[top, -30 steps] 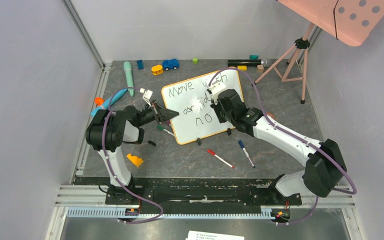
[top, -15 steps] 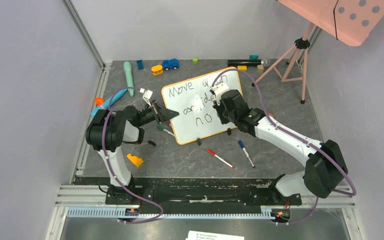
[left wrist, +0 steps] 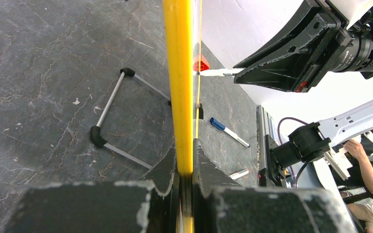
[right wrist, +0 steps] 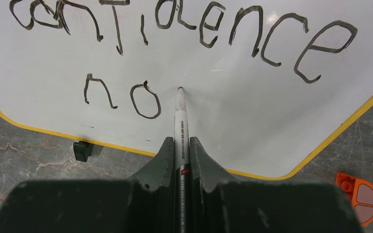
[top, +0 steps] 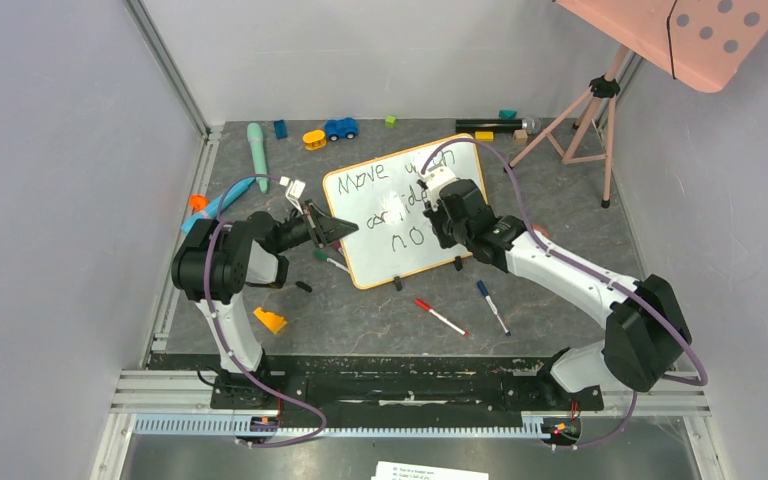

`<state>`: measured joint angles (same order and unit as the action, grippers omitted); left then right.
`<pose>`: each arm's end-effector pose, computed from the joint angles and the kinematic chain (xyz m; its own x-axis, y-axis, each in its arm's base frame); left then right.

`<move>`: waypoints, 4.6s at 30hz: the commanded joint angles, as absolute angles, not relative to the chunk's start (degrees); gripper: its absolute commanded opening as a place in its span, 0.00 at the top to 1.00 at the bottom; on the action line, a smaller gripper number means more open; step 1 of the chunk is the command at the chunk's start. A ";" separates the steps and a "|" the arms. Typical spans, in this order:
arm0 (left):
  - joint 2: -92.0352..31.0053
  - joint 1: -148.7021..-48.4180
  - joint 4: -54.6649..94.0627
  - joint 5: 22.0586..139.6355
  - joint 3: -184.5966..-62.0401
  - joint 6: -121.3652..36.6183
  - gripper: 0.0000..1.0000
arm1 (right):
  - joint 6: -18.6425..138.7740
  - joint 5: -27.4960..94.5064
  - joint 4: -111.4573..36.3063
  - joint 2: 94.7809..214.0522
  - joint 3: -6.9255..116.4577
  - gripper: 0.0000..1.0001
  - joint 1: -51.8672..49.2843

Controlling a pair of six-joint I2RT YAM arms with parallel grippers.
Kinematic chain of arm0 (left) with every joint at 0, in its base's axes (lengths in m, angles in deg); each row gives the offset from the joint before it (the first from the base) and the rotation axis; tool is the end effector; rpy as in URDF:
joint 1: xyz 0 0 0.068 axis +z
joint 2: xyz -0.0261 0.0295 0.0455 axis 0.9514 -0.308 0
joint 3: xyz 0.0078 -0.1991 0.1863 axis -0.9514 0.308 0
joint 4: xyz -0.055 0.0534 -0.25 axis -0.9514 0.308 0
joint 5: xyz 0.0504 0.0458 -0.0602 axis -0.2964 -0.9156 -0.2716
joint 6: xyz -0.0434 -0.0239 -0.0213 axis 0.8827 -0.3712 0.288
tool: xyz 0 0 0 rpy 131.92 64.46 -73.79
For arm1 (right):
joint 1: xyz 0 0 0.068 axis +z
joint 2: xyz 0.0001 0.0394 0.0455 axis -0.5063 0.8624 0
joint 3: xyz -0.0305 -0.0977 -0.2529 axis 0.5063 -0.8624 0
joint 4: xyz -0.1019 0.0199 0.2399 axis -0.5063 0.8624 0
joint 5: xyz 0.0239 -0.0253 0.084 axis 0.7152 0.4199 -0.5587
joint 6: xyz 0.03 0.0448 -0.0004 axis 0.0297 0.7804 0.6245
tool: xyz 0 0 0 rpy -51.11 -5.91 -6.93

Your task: Write a sentence on the whiteboard

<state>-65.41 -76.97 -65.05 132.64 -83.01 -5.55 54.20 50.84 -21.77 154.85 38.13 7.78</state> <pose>0.3064 -0.0572 0.1464 -0.5739 -0.3254 -0.7515 0.7043 0.2722 -0.6557 0.2515 0.1902 0.2677 -0.5020 -0.3743 -0.7797 -0.4984 0.8620 -0.0928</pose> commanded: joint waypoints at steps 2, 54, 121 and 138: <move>-66.11 -77.16 -67.42 130.69 -82.43 -16.60 0.98 | 54.98 50.92 -24.41 155.55 37.99 1.00 7.90; -66.00 -77.16 -67.42 130.81 -82.37 -16.86 0.98 | 57.85 56.99 -23.19 152.38 32.13 1.00 7.07; -59.64 -75.77 -67.36 127.63 -78.55 -18.86 0.00 | 51.72 59.11 -25.73 145.60 41.01 1.00 4.45; -39.99 -74.25 -67.41 100.31 -59.77 -23.28 0.00 | 51.14 56.54 -25.39 146.64 44.20 1.00 4.13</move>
<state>-46.83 -74.39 -64.02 110.39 -63.33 -19.08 51.27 57.48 -23.93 147.38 42.42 4.32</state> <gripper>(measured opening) 0.994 0.117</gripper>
